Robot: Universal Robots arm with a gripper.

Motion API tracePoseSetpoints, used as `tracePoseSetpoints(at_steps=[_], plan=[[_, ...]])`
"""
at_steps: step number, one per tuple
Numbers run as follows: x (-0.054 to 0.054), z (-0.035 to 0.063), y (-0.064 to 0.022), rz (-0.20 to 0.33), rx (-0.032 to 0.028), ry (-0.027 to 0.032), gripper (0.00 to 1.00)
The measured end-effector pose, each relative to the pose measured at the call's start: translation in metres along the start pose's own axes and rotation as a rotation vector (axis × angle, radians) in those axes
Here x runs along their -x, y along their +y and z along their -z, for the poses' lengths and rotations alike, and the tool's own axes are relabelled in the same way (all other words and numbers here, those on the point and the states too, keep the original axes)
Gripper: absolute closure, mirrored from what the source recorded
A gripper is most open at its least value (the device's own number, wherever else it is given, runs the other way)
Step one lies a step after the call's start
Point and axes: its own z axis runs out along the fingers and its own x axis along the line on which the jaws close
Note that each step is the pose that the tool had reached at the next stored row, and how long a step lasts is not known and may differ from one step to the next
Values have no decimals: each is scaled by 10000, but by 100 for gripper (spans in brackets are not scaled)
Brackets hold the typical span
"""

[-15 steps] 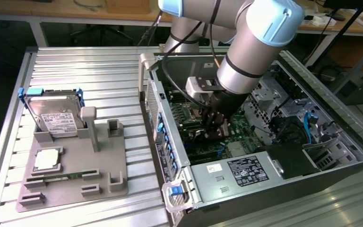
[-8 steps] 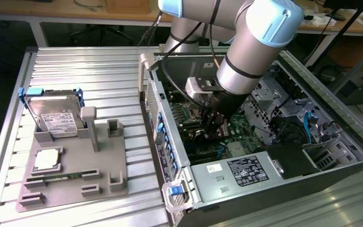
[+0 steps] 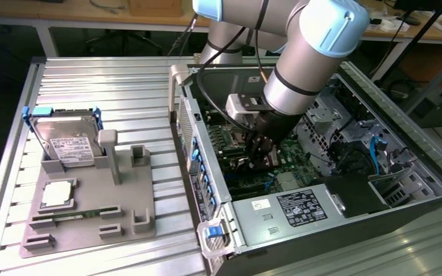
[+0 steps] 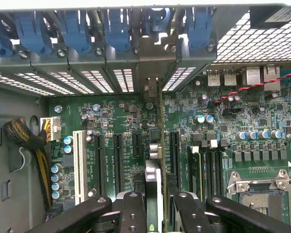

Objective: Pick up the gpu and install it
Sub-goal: 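Insert the gpu into the slot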

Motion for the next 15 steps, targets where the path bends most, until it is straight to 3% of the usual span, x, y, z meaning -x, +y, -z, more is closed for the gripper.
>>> tracePoseSetpoints(at_steps=[7,15], plan=[[-2,-87,-8,0,-5,6,73],[-2,-92,-8,1,-7,-1,73]])
